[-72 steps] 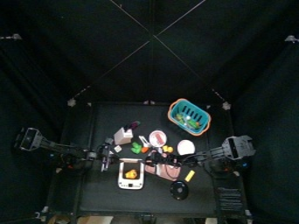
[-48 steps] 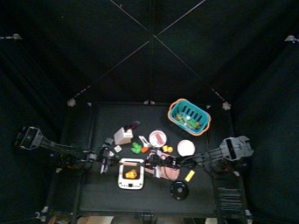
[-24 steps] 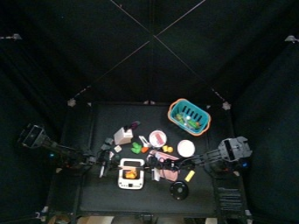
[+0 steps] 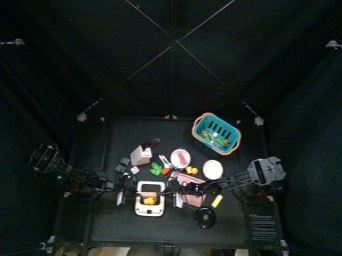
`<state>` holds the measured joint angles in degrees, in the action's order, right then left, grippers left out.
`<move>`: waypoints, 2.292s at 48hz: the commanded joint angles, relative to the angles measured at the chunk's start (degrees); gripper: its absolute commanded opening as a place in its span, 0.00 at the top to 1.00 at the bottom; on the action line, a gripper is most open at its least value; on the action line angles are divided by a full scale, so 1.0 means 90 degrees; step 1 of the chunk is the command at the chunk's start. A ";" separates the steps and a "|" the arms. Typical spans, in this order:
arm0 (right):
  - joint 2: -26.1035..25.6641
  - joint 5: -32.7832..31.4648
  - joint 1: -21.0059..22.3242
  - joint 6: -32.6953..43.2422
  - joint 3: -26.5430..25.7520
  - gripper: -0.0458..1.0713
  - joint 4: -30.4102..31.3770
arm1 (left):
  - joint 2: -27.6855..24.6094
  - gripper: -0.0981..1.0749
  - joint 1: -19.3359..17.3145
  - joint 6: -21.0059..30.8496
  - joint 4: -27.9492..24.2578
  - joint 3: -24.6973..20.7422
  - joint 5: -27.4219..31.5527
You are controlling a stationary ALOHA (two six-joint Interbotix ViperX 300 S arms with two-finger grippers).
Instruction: Cut squash
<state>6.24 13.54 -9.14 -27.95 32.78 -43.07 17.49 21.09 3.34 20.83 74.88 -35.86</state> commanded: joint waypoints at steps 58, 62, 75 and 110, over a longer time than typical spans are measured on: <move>0.0264 -0.0264 0.0039 -0.0029 -0.0303 0.59 -0.0166 | -0.0518 0.66 0.0146 0.0000 0.0146 -0.0342 0.0293; 0.0264 -0.0264 0.0098 -0.0029 -0.0293 0.59 -0.0146 | -0.0518 0.66 0.0117 0.0000 0.0146 -0.0342 0.0293; 0.0186 -0.0264 0.0254 -0.0039 -0.0313 0.59 -0.0068 | -0.0391 0.66 -0.0176 -0.0078 0.0000 -0.0391 0.0273; -0.0186 -0.0273 0.0225 -0.0039 -0.0303 0.59 0.0127 | 0.0381 0.49 -0.0635 -0.0049 -0.0566 -0.0410 0.0273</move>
<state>6.59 10.55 -7.73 -28.13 31.55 -42.10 20.04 16.79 2.72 15.82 73.30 -32.52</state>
